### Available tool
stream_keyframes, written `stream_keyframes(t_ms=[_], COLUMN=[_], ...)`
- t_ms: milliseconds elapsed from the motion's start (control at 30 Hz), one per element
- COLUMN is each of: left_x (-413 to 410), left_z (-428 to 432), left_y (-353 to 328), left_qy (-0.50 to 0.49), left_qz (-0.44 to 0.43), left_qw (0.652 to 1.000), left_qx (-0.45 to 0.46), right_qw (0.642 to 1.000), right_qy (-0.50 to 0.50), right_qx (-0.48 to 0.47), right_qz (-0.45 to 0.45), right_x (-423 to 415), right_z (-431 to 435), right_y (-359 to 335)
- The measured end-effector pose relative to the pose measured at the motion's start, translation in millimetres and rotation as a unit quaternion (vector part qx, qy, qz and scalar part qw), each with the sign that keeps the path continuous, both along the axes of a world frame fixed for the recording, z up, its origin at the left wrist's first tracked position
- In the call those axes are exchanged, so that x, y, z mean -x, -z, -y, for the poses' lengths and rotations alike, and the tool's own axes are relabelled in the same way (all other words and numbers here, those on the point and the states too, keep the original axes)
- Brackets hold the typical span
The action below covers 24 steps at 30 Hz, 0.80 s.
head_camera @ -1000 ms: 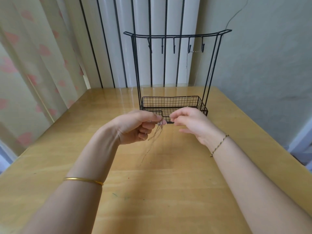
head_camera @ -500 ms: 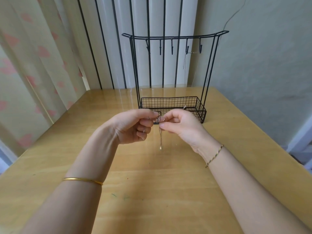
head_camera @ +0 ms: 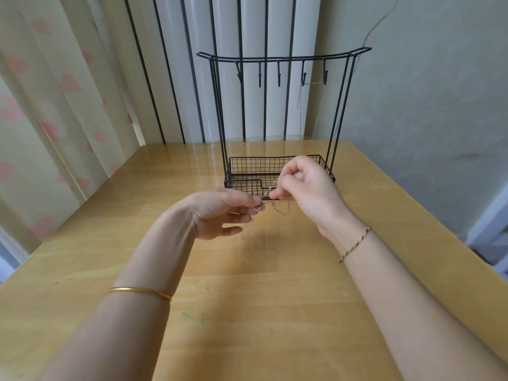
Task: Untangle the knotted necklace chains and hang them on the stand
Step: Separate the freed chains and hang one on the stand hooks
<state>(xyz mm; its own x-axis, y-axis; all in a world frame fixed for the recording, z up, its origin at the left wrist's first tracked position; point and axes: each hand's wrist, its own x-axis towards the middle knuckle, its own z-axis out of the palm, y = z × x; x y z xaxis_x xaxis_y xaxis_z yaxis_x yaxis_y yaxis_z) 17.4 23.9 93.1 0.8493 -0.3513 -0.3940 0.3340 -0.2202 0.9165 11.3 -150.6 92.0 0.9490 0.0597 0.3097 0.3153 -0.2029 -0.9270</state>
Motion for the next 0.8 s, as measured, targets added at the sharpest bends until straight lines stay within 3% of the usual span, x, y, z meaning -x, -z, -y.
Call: stream_keyframes(t_ms=[267, 600, 800], left_x=[-4, -9, -6], left_z=[-8, -6, -6], left_y=[13, 36, 27], left_qy=[0.046, 0.030, 0.105], left_qz=[-0.029, -0.142, -0.086], left_qw=[0.998, 0.988, 0.974], left_qx=[-0.012, -0.048, -0.181], right_qw=[0.995, 0.996, 0.995], right_qy=[0.007, 0.034, -0.027], right_qx=[0.098, -0.064, -0.056], right_qz=[-0.004, 0.058, 0.082], right_x=[-6, -12, -14], right_z=[13, -1, -13], right_y=[-24, -75, -103])
